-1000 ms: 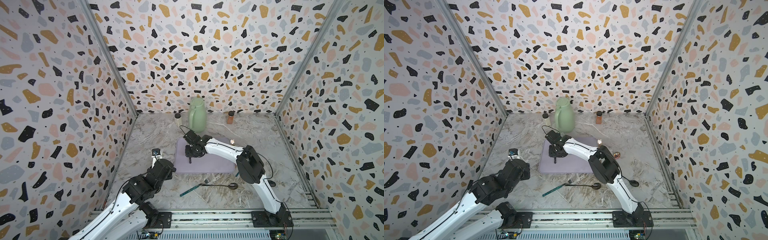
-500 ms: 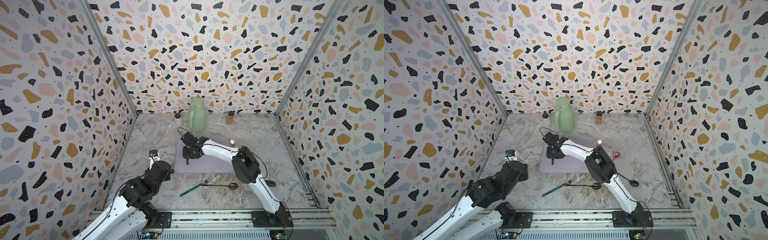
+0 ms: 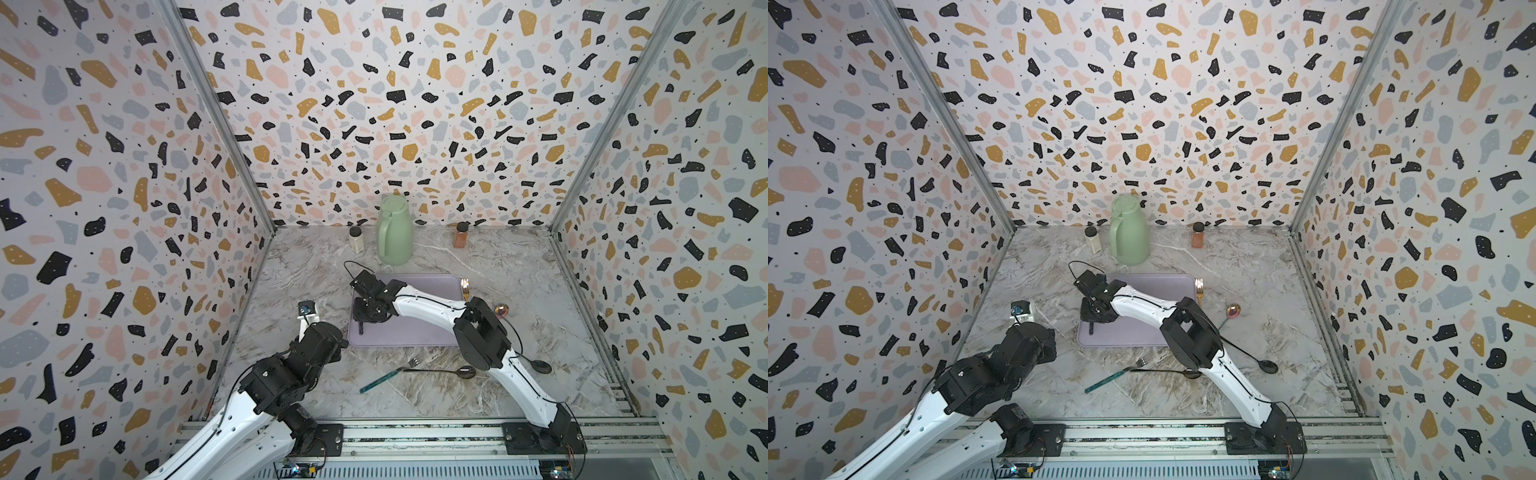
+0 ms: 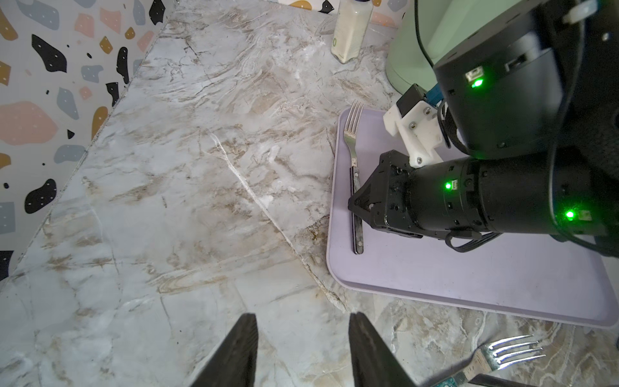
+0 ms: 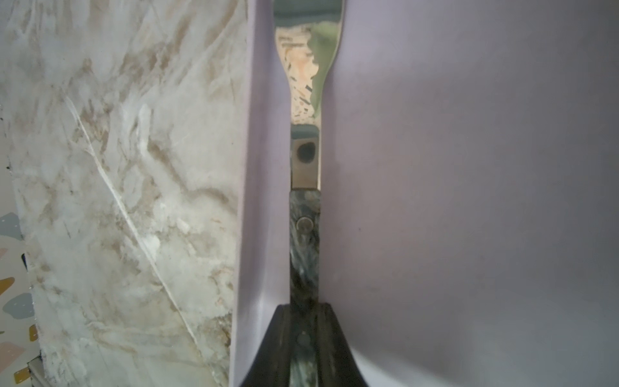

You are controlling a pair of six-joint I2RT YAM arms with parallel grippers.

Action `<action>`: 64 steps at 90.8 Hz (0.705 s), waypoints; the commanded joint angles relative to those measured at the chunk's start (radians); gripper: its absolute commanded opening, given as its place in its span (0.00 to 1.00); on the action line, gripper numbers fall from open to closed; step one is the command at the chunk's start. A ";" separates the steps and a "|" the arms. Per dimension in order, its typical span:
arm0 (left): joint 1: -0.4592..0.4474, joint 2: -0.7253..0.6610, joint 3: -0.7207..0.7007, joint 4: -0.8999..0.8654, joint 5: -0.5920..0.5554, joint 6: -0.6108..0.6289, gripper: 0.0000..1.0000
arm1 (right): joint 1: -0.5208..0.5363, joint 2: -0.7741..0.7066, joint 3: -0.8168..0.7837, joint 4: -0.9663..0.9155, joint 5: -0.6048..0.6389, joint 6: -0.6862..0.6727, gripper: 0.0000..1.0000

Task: Set the spoon and fork side by side
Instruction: Place the fork on the tray.

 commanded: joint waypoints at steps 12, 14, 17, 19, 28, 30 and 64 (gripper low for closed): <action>0.008 -0.023 0.018 -0.029 -0.029 0.008 0.47 | -0.013 -0.127 -0.044 -0.014 0.024 -0.012 0.32; 0.008 -0.023 0.017 -0.027 -0.027 0.011 0.47 | -0.016 -0.147 -0.058 -0.013 0.027 -0.017 0.34; 0.008 -0.022 0.015 -0.018 -0.025 0.015 0.47 | -0.021 -0.177 -0.080 -0.010 0.034 -0.026 0.35; 0.008 -0.018 0.014 -0.013 -0.022 0.018 0.47 | -0.025 -0.198 -0.098 -0.009 0.039 -0.034 0.36; 0.008 0.017 0.008 0.044 0.016 0.061 0.49 | -0.048 -0.298 -0.187 0.001 0.054 -0.065 0.37; 0.008 0.030 0.004 0.068 0.027 0.073 0.49 | -0.056 -0.321 -0.212 0.004 0.057 -0.072 0.37; 0.042 0.566 0.107 0.360 0.125 0.203 0.47 | -0.201 -0.749 -0.659 0.018 0.102 -0.290 0.34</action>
